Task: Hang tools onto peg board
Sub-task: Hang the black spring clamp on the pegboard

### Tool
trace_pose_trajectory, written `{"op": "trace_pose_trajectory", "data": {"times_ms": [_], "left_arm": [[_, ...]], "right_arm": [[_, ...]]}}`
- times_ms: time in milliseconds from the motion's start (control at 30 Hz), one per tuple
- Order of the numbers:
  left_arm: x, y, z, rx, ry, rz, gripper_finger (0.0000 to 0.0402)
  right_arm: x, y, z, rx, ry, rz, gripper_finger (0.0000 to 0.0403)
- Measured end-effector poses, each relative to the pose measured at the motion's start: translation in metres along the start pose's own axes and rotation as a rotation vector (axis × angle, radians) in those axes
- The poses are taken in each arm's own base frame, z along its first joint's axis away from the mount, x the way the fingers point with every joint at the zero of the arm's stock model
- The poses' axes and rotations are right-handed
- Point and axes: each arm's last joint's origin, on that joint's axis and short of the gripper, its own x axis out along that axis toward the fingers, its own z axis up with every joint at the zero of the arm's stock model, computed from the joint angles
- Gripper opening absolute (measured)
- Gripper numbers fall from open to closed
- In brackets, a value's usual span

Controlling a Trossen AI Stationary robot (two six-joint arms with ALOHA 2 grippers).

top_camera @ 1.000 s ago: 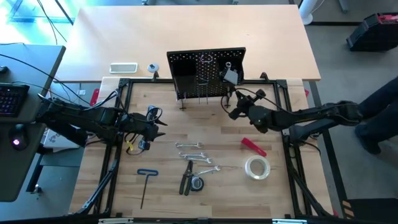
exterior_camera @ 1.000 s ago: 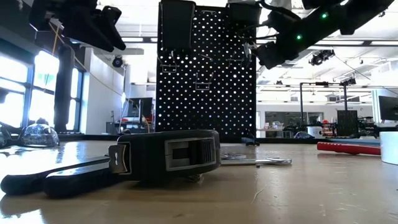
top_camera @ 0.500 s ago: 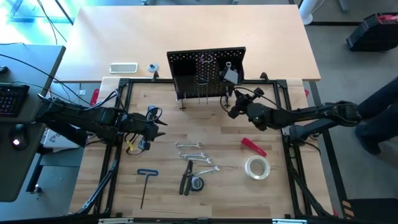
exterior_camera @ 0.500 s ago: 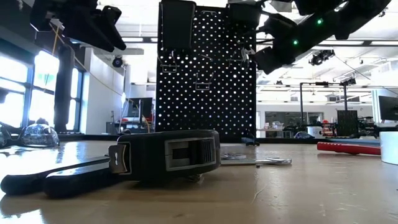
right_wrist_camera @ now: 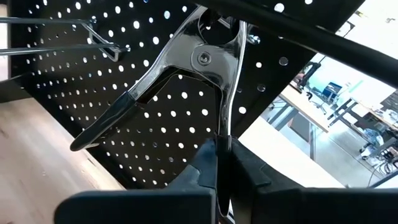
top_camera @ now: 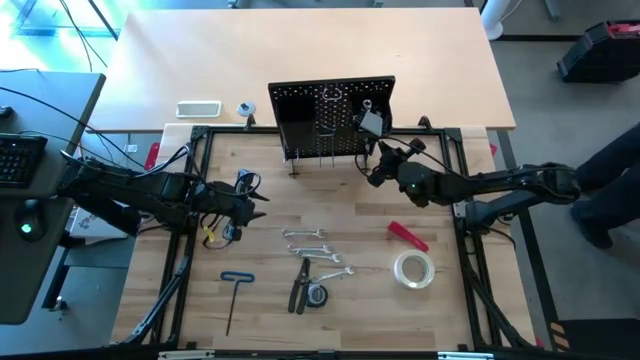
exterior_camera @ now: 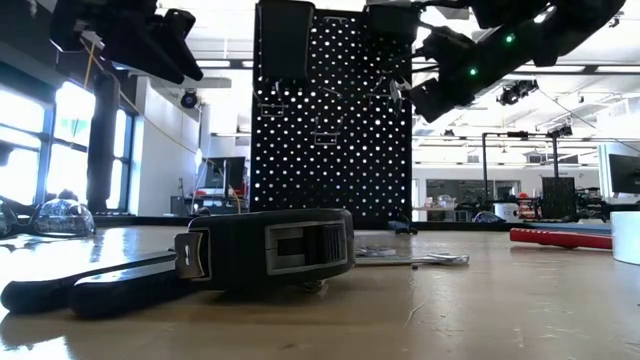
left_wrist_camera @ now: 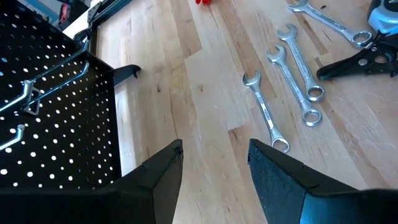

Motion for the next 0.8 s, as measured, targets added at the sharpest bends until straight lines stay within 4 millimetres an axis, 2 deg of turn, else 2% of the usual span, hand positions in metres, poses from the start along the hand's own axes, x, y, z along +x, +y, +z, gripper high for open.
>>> {"op": "trace_pose_trajectory", "data": {"times_ms": [467, 800], "left_arm": [[0.000, 0.000, 0.000, -0.008, 0.001, 0.002, 0.0175], [0.000, 0.000, 0.000, -0.010, 0.001, 0.001, 0.0175]], "right_arm": [[0.003, -0.002, 0.000, -0.013, -0.005, 0.008, 0.0008], [-0.011, 0.008, 0.004, -0.026, -0.032, 0.033, 0.0005]]}}
